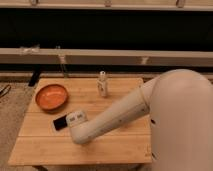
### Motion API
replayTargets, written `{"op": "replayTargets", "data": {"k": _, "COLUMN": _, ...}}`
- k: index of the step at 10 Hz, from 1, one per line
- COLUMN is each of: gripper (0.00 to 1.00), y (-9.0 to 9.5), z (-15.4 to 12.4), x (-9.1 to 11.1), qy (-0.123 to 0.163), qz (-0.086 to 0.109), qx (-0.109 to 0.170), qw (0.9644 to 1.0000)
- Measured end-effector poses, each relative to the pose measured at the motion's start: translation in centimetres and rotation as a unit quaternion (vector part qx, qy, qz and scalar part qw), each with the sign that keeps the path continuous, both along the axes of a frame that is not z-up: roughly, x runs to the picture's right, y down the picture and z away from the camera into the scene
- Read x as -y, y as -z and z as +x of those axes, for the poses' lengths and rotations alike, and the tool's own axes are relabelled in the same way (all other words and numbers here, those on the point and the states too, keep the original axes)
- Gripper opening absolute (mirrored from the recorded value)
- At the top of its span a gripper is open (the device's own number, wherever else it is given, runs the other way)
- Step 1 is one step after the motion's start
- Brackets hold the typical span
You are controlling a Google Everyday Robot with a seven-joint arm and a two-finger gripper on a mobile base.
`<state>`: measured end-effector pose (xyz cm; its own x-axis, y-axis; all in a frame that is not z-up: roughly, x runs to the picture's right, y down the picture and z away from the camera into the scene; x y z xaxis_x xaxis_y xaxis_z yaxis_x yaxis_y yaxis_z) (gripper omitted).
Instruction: Wipe the white sponge on the table
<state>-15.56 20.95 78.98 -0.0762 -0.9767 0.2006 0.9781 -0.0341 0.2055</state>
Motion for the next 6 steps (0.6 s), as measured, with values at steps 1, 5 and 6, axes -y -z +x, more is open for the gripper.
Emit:
{"op": "replayTargets", "data": {"k": 1, "gripper": 0.0, "y": 0.9, "z": -0.7, "x": -1.1, "qy": 0.013, "qz": 0.0, "qx": 0.007, "qw": 0.9999}}
{"op": "replayTargets", "data": {"k": 5, "gripper": 0.0, "y": 1.4, "z": 2.4, "x": -2.7, "qy": 0.016, "qz": -0.006, "qx": -0.012, "qw": 0.9998}}
{"op": "replayTargets", "data": {"k": 6, "gripper": 0.0, "y": 1.1, "z": 4.4, "x": -2.7, "qy": 0.009, "qz": -0.008, "qx": -0.027, "qw": 0.9996}}
